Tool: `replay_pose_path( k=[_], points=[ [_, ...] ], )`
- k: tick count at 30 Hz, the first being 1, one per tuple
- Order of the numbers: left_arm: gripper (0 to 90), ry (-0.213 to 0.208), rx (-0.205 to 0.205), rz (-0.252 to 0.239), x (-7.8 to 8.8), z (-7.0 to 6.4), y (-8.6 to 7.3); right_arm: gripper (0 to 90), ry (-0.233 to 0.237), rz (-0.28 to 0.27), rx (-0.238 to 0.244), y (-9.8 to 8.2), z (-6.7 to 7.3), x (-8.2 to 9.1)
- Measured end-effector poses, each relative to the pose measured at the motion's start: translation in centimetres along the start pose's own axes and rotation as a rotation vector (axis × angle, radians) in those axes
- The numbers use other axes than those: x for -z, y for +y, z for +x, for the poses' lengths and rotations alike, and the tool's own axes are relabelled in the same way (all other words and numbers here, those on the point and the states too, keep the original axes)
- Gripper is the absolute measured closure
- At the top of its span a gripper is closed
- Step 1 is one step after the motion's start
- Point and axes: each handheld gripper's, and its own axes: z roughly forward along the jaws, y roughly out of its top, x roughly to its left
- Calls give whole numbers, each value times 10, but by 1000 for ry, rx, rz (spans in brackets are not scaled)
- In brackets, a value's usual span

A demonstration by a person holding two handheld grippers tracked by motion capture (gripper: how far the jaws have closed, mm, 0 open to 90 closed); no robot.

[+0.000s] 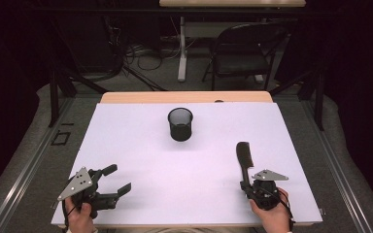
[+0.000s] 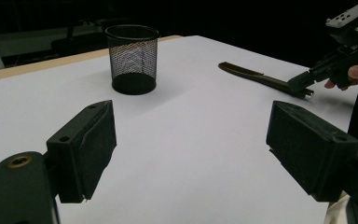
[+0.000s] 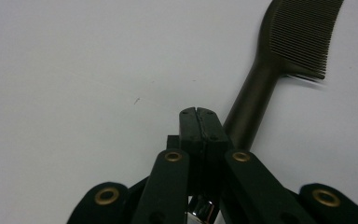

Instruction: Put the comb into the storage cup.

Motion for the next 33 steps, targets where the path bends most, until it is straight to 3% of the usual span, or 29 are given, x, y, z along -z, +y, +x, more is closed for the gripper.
replay_pose_path(
  k=[33],
  points=[
    [161, -4, -2, 12, -1, 0, 0, 900, -52, 5, -77, -3, -24, 6]
  ],
)
